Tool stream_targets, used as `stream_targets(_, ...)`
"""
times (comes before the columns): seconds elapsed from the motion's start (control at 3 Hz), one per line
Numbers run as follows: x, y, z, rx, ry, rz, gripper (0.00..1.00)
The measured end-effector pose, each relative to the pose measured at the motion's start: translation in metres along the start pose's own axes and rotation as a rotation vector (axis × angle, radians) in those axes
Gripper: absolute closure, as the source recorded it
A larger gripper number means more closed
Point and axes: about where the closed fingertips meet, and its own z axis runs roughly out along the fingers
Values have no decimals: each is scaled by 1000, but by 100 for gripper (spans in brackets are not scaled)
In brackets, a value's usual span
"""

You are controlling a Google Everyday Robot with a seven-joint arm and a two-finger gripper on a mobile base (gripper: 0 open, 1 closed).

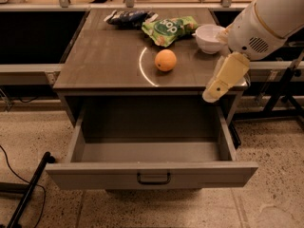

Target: Place orange into top drawer

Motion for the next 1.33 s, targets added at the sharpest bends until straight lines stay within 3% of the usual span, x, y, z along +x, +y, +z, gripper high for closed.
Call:
stream_targets(0.33,0,0,0,0,0,0,0)
stream_targets(0.67,-14,-15,32,-26,-78,36,0)
stream_targets(1.33,-49,-52,104,-33,-209,177,0)
